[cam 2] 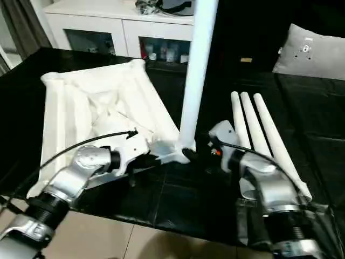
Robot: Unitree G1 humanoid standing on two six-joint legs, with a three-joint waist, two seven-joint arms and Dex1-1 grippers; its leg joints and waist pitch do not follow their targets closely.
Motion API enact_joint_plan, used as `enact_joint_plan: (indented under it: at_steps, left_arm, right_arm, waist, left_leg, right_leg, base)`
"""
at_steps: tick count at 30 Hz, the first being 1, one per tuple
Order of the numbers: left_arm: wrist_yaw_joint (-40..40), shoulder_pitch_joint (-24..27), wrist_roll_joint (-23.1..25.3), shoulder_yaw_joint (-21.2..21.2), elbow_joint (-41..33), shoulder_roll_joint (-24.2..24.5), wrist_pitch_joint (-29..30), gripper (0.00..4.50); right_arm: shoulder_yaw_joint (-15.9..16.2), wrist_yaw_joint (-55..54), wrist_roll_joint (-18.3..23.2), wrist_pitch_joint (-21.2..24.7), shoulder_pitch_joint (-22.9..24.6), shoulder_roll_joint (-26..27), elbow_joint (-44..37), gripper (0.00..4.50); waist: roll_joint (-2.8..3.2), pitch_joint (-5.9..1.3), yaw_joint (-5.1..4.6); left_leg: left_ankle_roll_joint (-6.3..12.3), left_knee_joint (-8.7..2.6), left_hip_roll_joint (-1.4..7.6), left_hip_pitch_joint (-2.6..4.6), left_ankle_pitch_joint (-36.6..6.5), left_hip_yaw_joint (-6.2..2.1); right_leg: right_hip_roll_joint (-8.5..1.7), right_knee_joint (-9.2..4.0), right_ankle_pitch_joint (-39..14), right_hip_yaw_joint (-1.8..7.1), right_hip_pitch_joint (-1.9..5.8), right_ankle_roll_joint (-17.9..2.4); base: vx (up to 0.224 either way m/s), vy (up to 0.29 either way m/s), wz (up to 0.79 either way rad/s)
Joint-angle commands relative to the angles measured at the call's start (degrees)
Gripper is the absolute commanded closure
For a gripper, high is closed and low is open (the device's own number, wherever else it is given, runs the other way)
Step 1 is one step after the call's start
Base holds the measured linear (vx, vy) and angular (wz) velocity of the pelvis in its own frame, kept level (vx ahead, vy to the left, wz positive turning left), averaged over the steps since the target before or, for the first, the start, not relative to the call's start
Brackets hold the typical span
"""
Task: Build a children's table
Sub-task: Rotate leg to tighten
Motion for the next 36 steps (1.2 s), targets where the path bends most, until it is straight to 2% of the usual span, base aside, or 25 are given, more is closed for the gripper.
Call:
enact_joint_plan:
  at_steps: [1,2,3,4,6,7,8,11,19,20,25,27,29,30,32,33,35,36]
  left_arm:
    - [-4.7,0.4,0.6,-3.2,1.0,1.7,-2.7,4.50]
    - [-4.7,0.4,0.6,-3.2,1.0,1.7,-2.7,4.50]
    - [-8.0,0.3,0.0,-3.6,1.7,2.6,-5.5,4.50]
    - [-9.1,0.2,-0.2,-3.7,2.0,2.9,-6.2,4.50]
    - [-11.3,0.1,-0.4,-4.0,2.3,3.6,-6.8,4.50]
    - [-12.4,0.0,-0.6,-4.2,2.5,3.9,-7.1,4.50]
    - [-13.4,0.0,-0.7,-4.4,2.5,4.2,-7.4,4.50]
    - [-15.6,-0.2,-1.3,-5.0,3.1,4.8,-8.6,4.50]
    - [-17.5,-0.7,-1.5,-4.9,4.2,4.6,-9.9,4.50]
    - [-17.6,-0.7,-1.6,-5.0,4.3,4.6,-10.0,4.50]
    - [-17.7,-0.8,-1.8,-5.0,4.5,4.2,-9.8,4.50]
    - [-17.7,-0.7,-1.9,-4.8,4.5,4.0,-9.6,4.50]
    - [-17.3,-0.5,-2.1,-4.4,4.4,3.7,-8.5,4.50]
    - [-15.4,-0.4,-2.4,-3.5,4.0,2.8,-5.8,4.50]
    - [-13.3,-0.3,-3.1,-2.5,3.3,1.7,-3.1,4.50]
    - [-10.1,-0.3,-3.7,-1.3,2.0,0.1,0.5,4.50]
    - [-9.3,-0.4,-3.7,-0.9,1.8,-0.3,1.3,4.50]
    - [-6.5,-0.6,-3.9,-0.1,1.3,-1.7,3.5,4.50]
  right_arm:
    - [0.7,4.6,1.6,-1.1,0.0,-1.3,-1.4,0.29]
    - [0.7,4.6,1.6,-1.1,0.0,-1.3,-1.4,0.36]
    - [1.2,7.4,2.5,-1.2,-0.2,-2.3,-1.2,0.42]
    - [1.4,8.6,2.8,-1.1,-0.3,-2.6,-1.1,0.42]
    - [2.0,10.6,3.3,-0.9,-0.4,-3.1,-1.2,0.76]
    - [2.4,11.7,3.6,-0.8,-0.4,-3.2,-1.3,0.79]
    - [2.6,12.5,4.0,-0.5,-0.4,-3.3,-1.5,0.79]
    - [3.1,15.0,5.1,0.6,-0.2,-3.3,-2.2,1.15]
    - [4.3,17.8,6.6,2.6,0.5,-3.2,-3.1,1.77]
    - [4.4,18.0,6.7,3.1,0.7,-3.2,-3.3,1.98]
    - [4.5,18.6,7.7,4.9,1.5,-3.5,-4.0,2.18]
    - [4.5,18.8,8.0,5.4,1.9,-3.6,-4.5,2.42]
    - [4.5,18.9,8.7,6.7,2.6,-3.5,-5.6,2.44]
    - [4.1,17.7,9.6,8.9,3.5,-2.6,-7.3,2.47]
    - [4.0,15.6,9.8,10.3,4.0,-1.4,-8.4,2.49]
    - [3.6,9.9,8.5,12.7,3.3,1.1,-8.6,2.50]
    - [3.5,8.1,8.0,13.3,2.9,1.7,-8.3,2.50]
    - [2.8,4.0,7.5,14.8,1.9,3.7,-7.5,2.50]
  waist:
    - [-0.90,-3.17,0.47]
    - [-0.91,-3.15,0.57]
    - [-1.35,-3.14,0.67]
    - [-1.07,-3.16,1.00]
    - [-1.03,-3.14,1.39]
    - [-1.22,-3.10,1.51]
    - [-1.14,-3.06,1.65]
    - [-1.18,-3.08,1.95]
    - [-1.19,-3.16,2.54]
    - [-1.24,-3.18,2.54]
    - [-1.27,-3.16,2.71]
    - [-1.29,-3.17,2.73]
    - [-1.35,-3.14,2.77]
    - [-1.41,-3.14,2.82]
    - [-1.28,-3.11,2.94]
    - [-1.41,-2.99,2.80]
    - [-1.38,-2.74,2.45]
    - [-1.36,-2.70,2.26]
  left_leg:
    - [6.91,-3.45,3.19,-0.45,-5.2,-0.97]
    - [6.90,-3.46,3.25,-0.44,-4.9,-0.92]
    - [7.01,-3.42,3.19,-0.40,-4.7,-0.83]
    - [7.00,-3.44,3.30,-0.28,-4.6,-0.84]
    - [6.81,-3.48,3.50,-0.21,-4.6,-0.79]
    - [6.69,-3.51,3.52,-0.19,-4.7,-0.77]
    - [6.46,-3.53,3.53,-0.20,-4.9,-0.76]
    - [5.97,-3.52,3.51,-0.22,-5.1,-0.76]
    - [5.45,-3.52,3.52,-0.17,-4.6,-0.76]
    - [5.41,-3.50,3.50,-0.22,-4.5,-0.76]
    - [5.28,-3.48,3.45,-0.23,-4.4,-0.75]
    - [5.12,-3.51,3.47,-0.18,-4.7,-0.76]
    - [5.03,-3.53,3.47,-0.21,-4.6,-0.74]
    - [5.00,-3.53,3.51,-0.18,-4.4,-0.72]
    - [4.93,-3.57,3.55,-0.16,-4.4,-0.77]
    - [4.47,-3.69,3.51,-0.12,-4.9,-0.80]
    - [3.45,-3.82,3.20,-0.02,-6.7,-0.88]
    - [2.97,-3.86,3.02,0.04,-7.6,-0.90]
  right_leg:
    - [-5.17,-3.95,-12.8,3.02,3.50,-10.3]
    - [-5.20,-3.93,-12.4,3.06,3.49,-10.4]
    - [-5.10,-3.93,-12.2,2.97,3.43,-10.7]
    - [-5.18,-3.80,-12.3,3.01,3.42,-10.9]
    - [-5.23,-3.71,-12.1,3.06,3.34,-11.0]
    - [-5.20,-3.70,-12.0,3.00,3.32,-11.2]
    - [-5.27,-3.69,-12.3,3.01,3.34,-11.2]
    - [-5.32,-3.68,-13.0,3.07,3.39,-10.9]
    - [-5.27,-3.67,-13.5,3.05,3.29,-10.1]
    - [-5.30,-3.63,-13.2,3.05,3.35,-10.1]
    - [-5.32,-3.71,-13.8,3.06,3.37,-9.9]
    - [-5.29,-3.77,-14.2,3.03,3.31,-9.7]
    - [-5.31,-3.79,-14.4,3.06,3.39,-9.5]
    - [-5.25,-3.74,-14.0,3.12,3.38,-9.4]
    - [-5.35,-3.71,-14.1,3.09,3.28,-9.7]
    - [-5.33,-3.87,-15.3,3.09,3.29,-9.4]
    - [-5.41,-4.55,-19.8,2.95,3.18,-8.5]
    - [-5.38,-4.93,-22.8,2.92,3.16,-7.3]
  base:
    - [0.000,0.000,0.00]
    - [0.000,0.000,0.00]
    - [0.000,0.000,0.00]
    - [0.000,0.000,0.00]
    - [0.000,0.000,0.00]
    - [0.000,0.000,0.00]
    - [0.000,0.000,0.00]
    - [0.000,0.000,0.00]
    - [0.000,0.000,0.00]
    - [0.000,0.000,0.00]
    - [0.000,0.000,0.00]
    - [0.000,0.000,0.00]
    - [0.000,0.000,0.00]
    - [0.000,0.000,0.00]
    - [0.000,0.000,0.00]
    - [0.000,0.000,0.00]
    - [0.000,0.000,0.00]
    - [0.000,0.000,0.00]
